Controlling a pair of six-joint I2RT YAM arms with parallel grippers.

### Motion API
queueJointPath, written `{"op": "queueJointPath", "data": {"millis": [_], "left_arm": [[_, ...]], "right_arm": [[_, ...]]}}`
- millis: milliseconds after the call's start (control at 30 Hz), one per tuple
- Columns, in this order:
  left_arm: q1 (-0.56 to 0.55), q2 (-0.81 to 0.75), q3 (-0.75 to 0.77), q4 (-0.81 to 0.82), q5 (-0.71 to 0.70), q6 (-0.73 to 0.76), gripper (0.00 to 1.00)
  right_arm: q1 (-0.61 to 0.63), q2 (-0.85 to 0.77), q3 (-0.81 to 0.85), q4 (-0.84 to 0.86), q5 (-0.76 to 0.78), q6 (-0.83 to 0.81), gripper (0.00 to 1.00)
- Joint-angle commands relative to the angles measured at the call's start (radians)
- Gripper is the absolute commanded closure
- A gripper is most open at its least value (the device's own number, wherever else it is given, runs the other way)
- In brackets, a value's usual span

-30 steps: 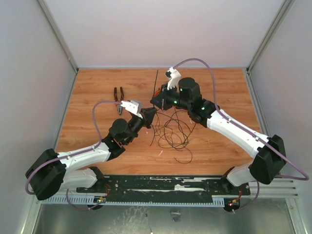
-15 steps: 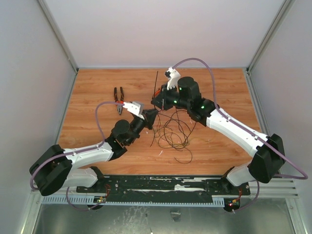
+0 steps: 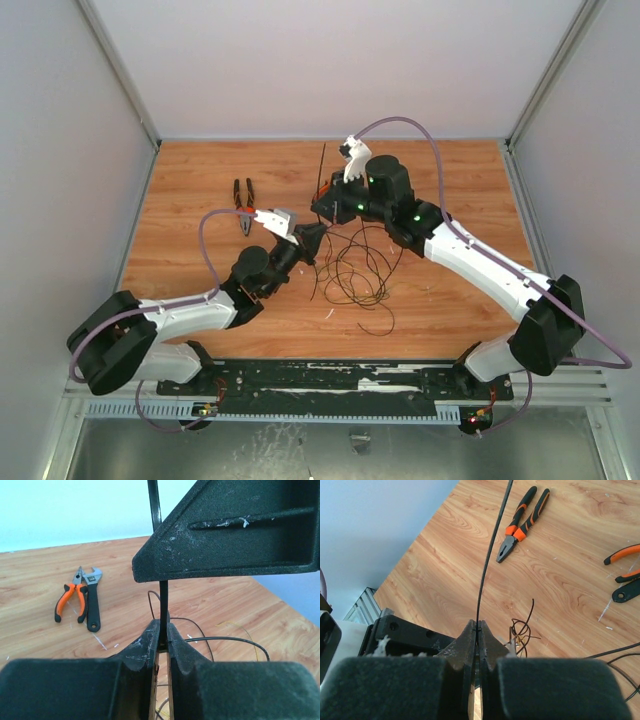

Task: Zip-tie the wires
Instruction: Tie the cable at the center of the board, then place the cable at the center of the board.

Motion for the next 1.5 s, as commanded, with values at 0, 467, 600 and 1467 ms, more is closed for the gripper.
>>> {"op": "queueJointPath", "data": {"millis": [0, 467, 600, 1467], "left_arm": [[-0.017, 0.000, -0.038, -0.213, 0.000, 0.014, 0.86], [0.006, -0.030, 0.077, -0.334, -0.071, 0.054, 0.83], [0.015, 0.007, 0.160, -0.380, -0.085, 0.089, 0.82], [0.150, 0.702, 0.763, -0.452, -0.007, 0.162, 0.64]], "right_arm": [[-0.010, -0.063, 0.077, 0.210, -0.005, 0.002, 1.00], [-0.199, -0.339, -0.191, 0.103, -0.098, -0.064, 0.41], [-0.308, -0.434, -0.255, 0.012, -0.037, -0.106, 0.40], [-0.523, -0.515, -0.429, 0.000, -0.117, -0.110, 0.40]]}}
